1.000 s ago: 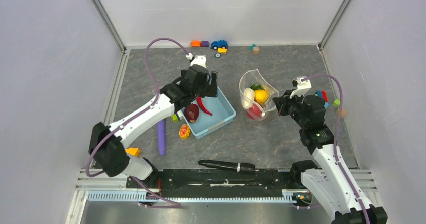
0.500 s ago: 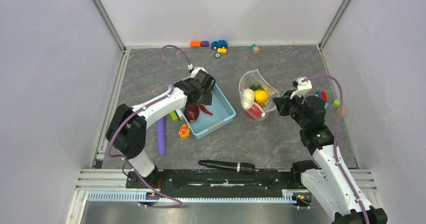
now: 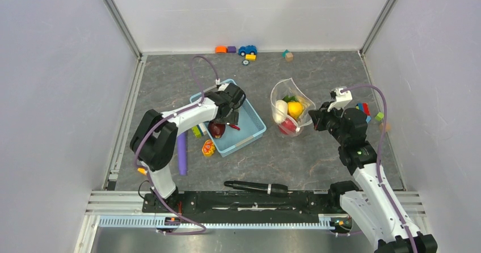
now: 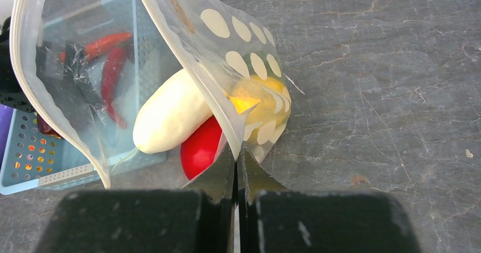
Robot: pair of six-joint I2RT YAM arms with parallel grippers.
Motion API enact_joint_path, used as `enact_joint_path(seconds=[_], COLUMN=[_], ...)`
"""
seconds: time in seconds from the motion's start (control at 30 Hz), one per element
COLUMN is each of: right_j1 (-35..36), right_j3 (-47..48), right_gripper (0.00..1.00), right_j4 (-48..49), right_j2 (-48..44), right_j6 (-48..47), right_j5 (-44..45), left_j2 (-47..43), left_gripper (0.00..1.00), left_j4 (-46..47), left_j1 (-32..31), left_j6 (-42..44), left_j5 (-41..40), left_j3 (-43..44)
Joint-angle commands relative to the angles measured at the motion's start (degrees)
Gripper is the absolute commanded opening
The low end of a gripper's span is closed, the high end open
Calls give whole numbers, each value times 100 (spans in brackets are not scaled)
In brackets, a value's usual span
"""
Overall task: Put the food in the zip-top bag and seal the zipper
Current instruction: Pick up the fake fruit from the bin.
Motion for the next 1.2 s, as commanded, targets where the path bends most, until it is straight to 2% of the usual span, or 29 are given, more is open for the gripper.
enact_joint_path(seconds=[0.0, 0.1, 0.23, 0.33, 0.47, 0.67, 0.83, 1.0, 1.17], right_j1=[1, 4, 4, 5, 4, 4, 4, 2, 4], right_j3=[18, 72, 53, 107, 101, 101, 136, 144, 108], right_gripper=[0, 0, 0, 0, 0, 0, 0, 0, 0], right_j4=[211, 178, 164, 142, 99, 88, 95, 114, 158], right_j2=[-11, -11, -27, -27, -77, -146, -162, -196, -197], right_j6=[-96, -105, -104, -105, -112, -128, -130, -142, -139], right_j5=[129, 220, 220, 282, 274, 292, 240, 189, 2], left_j2=[198, 170, -72, -150, -162, -735, -1640, -2482, -2810], left_gripper=[98, 90, 68, 57, 37, 30, 25, 23, 23], left_j4=[-52, -43, 345, 501, 529, 580, 1190, 2211, 2960], left_j1=[32, 32, 32, 31, 32, 30, 32, 7, -190], left_j6=[-211, -224, -199, -232, -252, -245, -62, 282, 636], left_j5=[54, 282, 974, 1497, 1565, 1329, 1322, 2165, 2939], left_j3=[267, 258, 5, -56, -47, -33, -208, -508, -435])
